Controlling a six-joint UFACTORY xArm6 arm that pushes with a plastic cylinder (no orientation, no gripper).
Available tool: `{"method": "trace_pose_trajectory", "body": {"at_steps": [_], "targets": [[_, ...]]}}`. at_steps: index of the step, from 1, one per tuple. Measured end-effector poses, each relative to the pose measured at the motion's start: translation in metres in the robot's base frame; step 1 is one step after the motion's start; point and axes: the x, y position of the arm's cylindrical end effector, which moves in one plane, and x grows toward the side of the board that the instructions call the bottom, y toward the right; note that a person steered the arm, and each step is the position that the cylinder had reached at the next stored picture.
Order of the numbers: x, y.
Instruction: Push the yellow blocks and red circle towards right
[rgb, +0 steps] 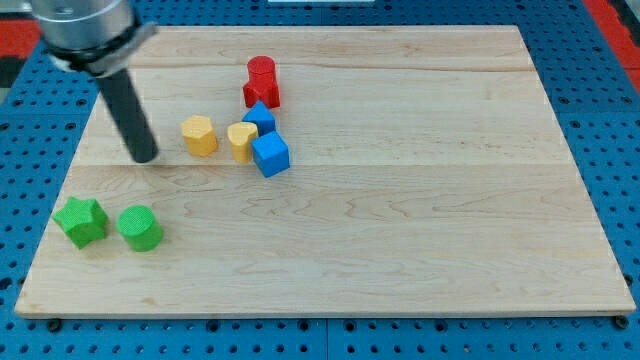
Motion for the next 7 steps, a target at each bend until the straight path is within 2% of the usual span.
{"method": "trace_pose_trajectory", "body": {"at_steps": [1, 2, 3, 4, 5, 6, 7], "targets": [[-0.043, 0.014], [0.004, 0.066], [0.01, 0.082], [0.01, 0.056], [-0.021, 0.038], [-0.002, 0.095], [0.018, 0.114]]}}
